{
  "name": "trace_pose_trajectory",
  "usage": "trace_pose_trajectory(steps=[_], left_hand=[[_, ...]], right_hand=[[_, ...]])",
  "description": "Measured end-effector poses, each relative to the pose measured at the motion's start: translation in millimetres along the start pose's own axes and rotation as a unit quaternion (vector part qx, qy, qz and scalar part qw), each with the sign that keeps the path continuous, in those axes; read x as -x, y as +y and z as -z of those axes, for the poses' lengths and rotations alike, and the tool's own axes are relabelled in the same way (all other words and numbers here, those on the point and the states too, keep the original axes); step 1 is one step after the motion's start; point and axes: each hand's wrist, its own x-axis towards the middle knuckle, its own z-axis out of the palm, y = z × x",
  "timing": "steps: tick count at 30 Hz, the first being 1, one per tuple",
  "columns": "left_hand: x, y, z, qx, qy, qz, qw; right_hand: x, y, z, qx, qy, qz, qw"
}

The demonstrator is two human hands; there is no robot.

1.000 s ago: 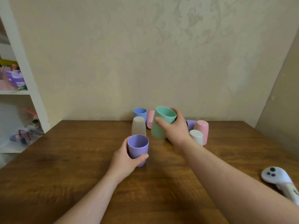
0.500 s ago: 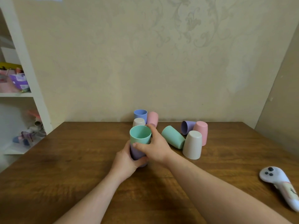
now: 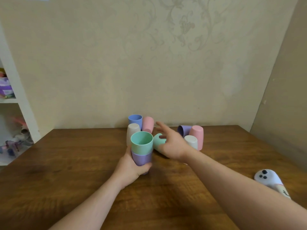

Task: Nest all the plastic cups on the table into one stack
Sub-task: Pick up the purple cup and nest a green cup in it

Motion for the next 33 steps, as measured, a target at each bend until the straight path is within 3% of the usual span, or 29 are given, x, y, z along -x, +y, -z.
trace_pose_trajectory(steps=[3,8,12,18,21,25,33], left_hand=[[0.8,-0.4,-0.6,0.004,0.005,0.002,1.0],[2.4,-4.1,24.2,-0.019,0.007,0.016,1.0],[7.2,-14.3,42.1,-0.013,0.051,0.029,0.998],[10.6,-0.5,39.2,0.06,0.09,0.013,0.994],[4.5,7.2,33.3,0.083,0.125,-0.021,0.988],[-1.5,14.9,17.9,0.13,0.125,-0.008,0.983],[-3.9,14.9,6.4,0.152,0.117,-0.016,0.981]], right_hand=[[-15.3,-5.3,8.4,0.075,0.089,0.019,0.993],[-38.1,15.2,-38.0,0.226,-0.066,-0.073,0.969],[-35.0,33.3,-59.0,0.246,-0.026,-0.091,0.965],[-17.1,41.3,-51.2,0.069,0.042,-0.112,0.99],[-8.8,52.2,-57.7,-0.014,0.097,-0.091,0.991],[-0.1,57.6,-66.7,-0.108,0.133,-0.078,0.982],[3.9,43.3,-59.0,-0.105,0.132,-0.073,0.983]])
